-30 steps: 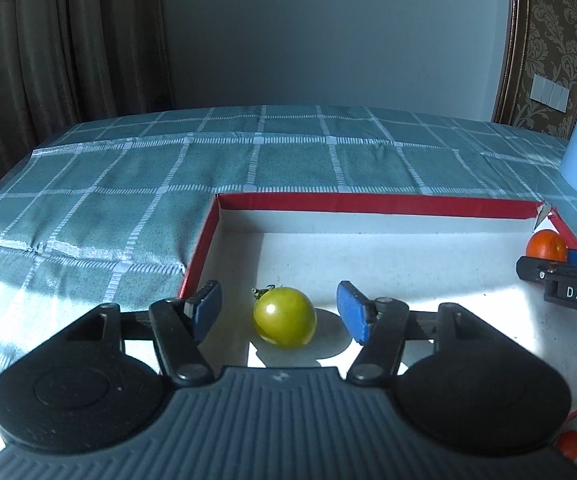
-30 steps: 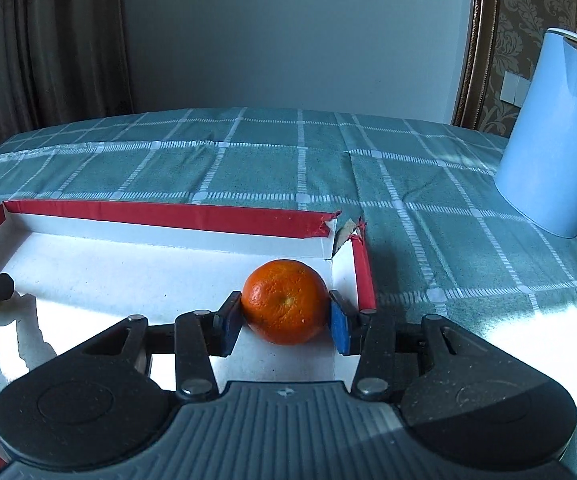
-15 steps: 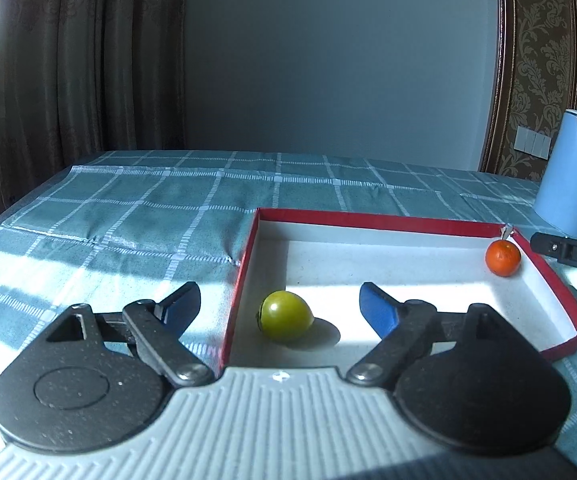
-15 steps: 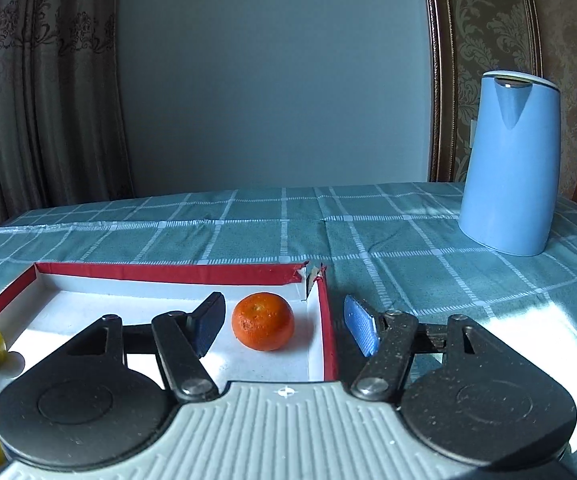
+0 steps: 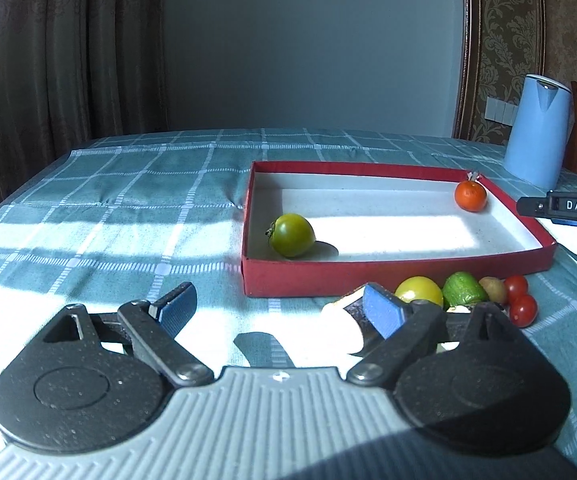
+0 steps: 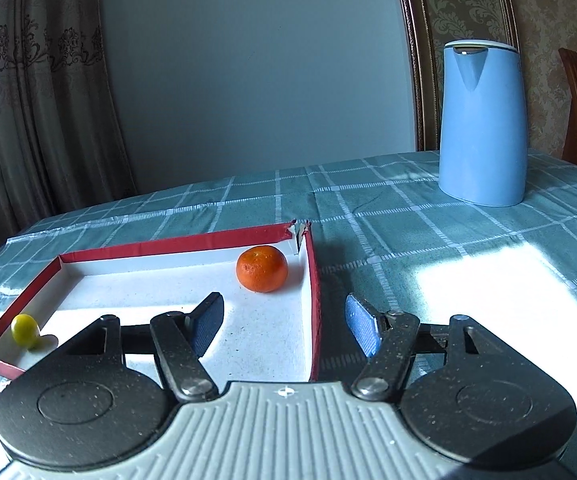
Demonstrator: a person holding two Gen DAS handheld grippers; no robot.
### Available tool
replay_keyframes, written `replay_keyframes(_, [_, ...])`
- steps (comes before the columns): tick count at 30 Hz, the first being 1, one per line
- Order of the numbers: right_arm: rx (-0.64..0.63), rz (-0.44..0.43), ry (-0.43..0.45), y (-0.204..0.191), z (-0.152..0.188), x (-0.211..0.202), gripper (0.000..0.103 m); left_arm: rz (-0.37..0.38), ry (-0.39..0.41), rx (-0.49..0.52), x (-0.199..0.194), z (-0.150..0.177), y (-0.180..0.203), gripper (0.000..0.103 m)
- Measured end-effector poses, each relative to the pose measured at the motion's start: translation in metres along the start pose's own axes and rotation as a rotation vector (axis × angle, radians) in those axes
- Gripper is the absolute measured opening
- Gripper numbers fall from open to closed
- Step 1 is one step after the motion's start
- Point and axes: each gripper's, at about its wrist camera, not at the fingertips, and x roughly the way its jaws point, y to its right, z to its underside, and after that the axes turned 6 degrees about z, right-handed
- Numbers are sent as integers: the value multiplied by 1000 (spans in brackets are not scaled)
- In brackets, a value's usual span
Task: Organize fruits
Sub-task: 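Grasp bark log piece with left tool while right tool approaches cherry tomato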
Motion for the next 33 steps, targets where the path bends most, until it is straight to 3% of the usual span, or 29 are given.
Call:
replay_keyframes(3, [20,-12,-5,3,1,-1,69,35,-39,114,5,5,15,89])
replay_keyframes(11, [24,-21,-34,3,2,2,69,104,-136,215,23,5,4,88])
replay_keyframes(15, [16,-23,-38,0,2,2,69,118,-144,255,28,2,1,87])
replay_keyframes(21, [-4,-20,-61,-3,4,5,70,101,-98,414,35,5,30,88])
replay_keyframes(24, [-12,-13,-62,-4,4,6,70,96,-87,432,37,6,34,88])
replay_keyframes(25, [-11,-14,-66,-4,4,6,70,99,-87,430,36,7,34,86])
replay_keyframes(27, [-9,-16,-70,-4,5,7,70,142,-101,410,34,6,32,66])
replay_keyframes(33, [-11,-14,-70,-4,5,6,70,169,-116,371,30,8,40,41])
